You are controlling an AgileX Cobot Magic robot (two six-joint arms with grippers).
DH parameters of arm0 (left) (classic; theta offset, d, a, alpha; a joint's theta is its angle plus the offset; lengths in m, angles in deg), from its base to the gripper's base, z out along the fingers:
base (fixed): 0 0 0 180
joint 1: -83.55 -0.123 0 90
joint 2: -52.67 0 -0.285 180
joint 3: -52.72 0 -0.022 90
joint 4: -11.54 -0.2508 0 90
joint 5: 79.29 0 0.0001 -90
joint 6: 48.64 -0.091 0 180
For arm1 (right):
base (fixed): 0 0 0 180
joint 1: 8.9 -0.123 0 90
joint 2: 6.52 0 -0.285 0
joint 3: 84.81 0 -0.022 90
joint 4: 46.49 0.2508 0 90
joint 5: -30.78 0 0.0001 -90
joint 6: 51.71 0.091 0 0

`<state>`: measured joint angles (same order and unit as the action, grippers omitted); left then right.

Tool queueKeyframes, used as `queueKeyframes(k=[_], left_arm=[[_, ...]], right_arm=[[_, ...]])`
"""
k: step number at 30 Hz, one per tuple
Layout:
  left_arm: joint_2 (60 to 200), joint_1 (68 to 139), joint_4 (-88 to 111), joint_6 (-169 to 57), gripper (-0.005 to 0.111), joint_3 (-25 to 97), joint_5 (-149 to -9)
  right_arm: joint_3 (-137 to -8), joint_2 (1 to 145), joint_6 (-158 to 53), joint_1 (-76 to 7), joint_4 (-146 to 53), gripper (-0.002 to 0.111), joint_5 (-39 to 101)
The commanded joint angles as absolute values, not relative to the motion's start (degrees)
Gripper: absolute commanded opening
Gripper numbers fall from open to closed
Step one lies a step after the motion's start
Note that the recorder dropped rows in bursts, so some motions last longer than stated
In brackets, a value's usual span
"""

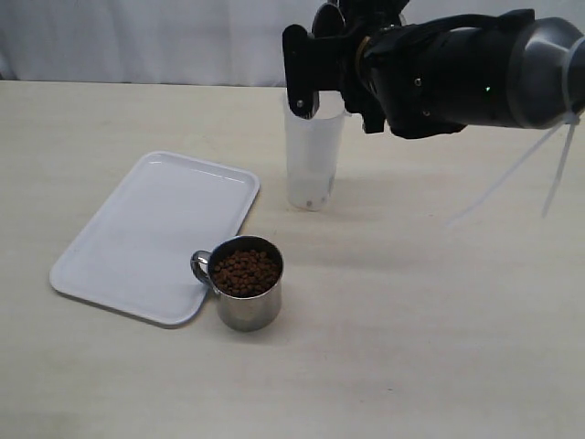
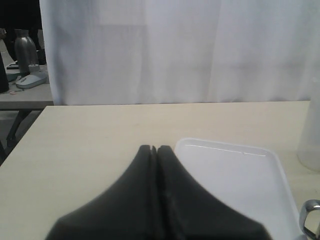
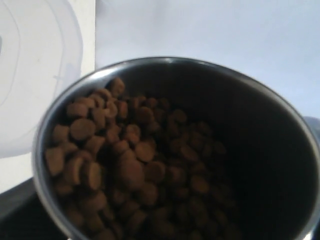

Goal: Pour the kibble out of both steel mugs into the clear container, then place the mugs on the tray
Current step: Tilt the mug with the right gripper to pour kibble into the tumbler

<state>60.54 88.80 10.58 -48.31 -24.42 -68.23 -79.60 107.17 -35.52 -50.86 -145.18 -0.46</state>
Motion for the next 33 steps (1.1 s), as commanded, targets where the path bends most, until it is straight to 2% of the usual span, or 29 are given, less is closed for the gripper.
queueKeyframes(k=[1, 33], left_arm=[[60.46, 88.97, 10.65, -47.69, 0.000, -24.50, -68.47], [60.46, 88.97, 10.65, -47.69, 0.000, -24.50, -68.68]], right_arm=[[-80.17, 106.69, -38.56, -50.95, -146.44, 0.004, -1.02], [-80.39, 106.69, -52.37, -50.95, -146.44, 0.004, -0.90]])
